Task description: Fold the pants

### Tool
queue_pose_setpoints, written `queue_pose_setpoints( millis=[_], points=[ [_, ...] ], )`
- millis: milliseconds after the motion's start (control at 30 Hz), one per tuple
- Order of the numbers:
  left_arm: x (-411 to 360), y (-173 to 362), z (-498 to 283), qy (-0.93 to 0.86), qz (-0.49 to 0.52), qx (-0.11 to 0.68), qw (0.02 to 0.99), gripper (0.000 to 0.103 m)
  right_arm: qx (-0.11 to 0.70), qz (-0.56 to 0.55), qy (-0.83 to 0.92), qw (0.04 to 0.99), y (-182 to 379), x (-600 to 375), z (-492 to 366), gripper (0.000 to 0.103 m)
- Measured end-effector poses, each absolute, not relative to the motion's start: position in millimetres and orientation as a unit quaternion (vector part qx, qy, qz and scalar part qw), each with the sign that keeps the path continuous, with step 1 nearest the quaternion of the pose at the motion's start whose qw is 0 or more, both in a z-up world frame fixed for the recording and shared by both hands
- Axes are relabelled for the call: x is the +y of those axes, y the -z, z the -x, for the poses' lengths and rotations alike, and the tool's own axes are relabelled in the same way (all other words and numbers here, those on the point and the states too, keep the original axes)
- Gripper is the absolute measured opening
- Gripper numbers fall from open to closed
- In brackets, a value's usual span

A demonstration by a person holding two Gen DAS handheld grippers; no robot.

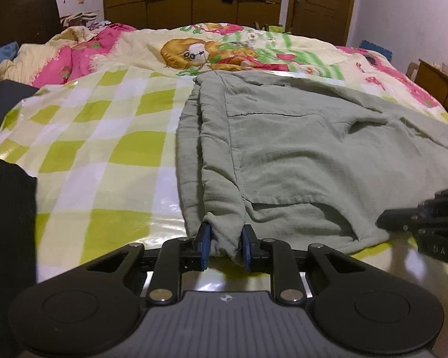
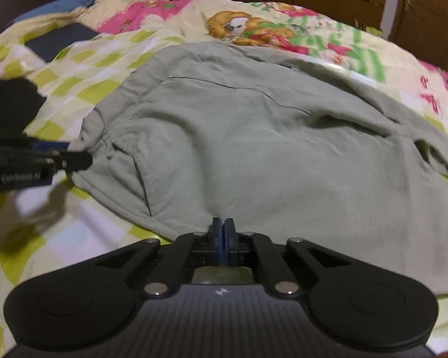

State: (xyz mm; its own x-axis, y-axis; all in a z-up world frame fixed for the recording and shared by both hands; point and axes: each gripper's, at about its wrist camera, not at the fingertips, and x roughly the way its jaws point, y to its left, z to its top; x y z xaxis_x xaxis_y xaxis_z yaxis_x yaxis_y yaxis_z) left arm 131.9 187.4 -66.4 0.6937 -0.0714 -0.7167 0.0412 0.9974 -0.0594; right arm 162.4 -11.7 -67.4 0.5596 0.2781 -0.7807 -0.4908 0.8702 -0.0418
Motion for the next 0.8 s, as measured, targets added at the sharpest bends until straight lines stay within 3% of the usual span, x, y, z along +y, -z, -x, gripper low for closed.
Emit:
queue_pose_setpoints(
  millis=[100, 167, 267, 333, 367, 433, 500, 567, 633, 733, 800],
  points=[
    [192.1, 68.3, -130.4, 0.033, 0.016, 0.395, 0.918, 0.036, 0.396, 0.159, -0.235, 0.873, 64.8, -0.3, -153.6, 0.021],
    [194.5, 66.5, -131.0, 0.034, 0.024, 0.393, 0.918, 0.036, 0.367, 0.2, -0.241, 0.876, 66.4, 9.2, -146.3, 0.052],
    [202.2, 63.2, -131.8, 0.033, 0.036, 0.392, 0.919, 0.036, 0.336, 0.251, -0.252, 0.872, 71.1, 17.7, -141.8, 0.061],
    [206.9, 61.4, -129.4, 0.031, 0.033, 0.389, 0.92, 0.036, 0.337, 0.248, -0.278, 0.865, 68.6, 14.0, -139.7, 0.063],
    [209.4, 60.2, -128.0, 0.029, 0.032, 0.387, 0.921, 0.036, 0.347, 0.231, -0.299, 0.858, 64.9, 8.1, -138.1, 0.072],
    [214.3, 58.0, -125.2, 0.026, 0.035, 0.384, 0.922, 0.036, 0.352, 0.225, -0.309, 0.855, 65.2, 6.9, -137.5, 0.076],
    [217.7, 56.8, -121.4, 0.024, 0.035, 0.383, 0.923, 0.036, 0.356, 0.233, -0.304, 0.852, 72.3, 11.2, -137.4, 0.072],
    [221.9, 56.1, -115.3, 0.021, 0.033, 0.384, 0.922, 0.036, 0.381, 0.212, -0.307, 0.846, 79.7, 18.1, -141.8, 0.04],
    [228.4, 55.6, -105.2, 0.015, 0.027, 0.387, 0.922, 0.036, 0.4, 0.186, -0.306, 0.844, 79.1, 26.8, -141.2, 0.027],
    [245.2, 55.0, -89.7, -0.004, 0.025, 0.392, 0.92, 0.036, 0.408, 0.186, -0.322, 0.834, 75.4, 43.3, -125.0, 0.019],
    [258.3, 54.3, -80.7, -0.022, 0.028, 0.395, 0.918, 0.036, 0.416, 0.176, -0.344, 0.824, 74.5, 52.9, -111.4, 0.018]
  ],
)
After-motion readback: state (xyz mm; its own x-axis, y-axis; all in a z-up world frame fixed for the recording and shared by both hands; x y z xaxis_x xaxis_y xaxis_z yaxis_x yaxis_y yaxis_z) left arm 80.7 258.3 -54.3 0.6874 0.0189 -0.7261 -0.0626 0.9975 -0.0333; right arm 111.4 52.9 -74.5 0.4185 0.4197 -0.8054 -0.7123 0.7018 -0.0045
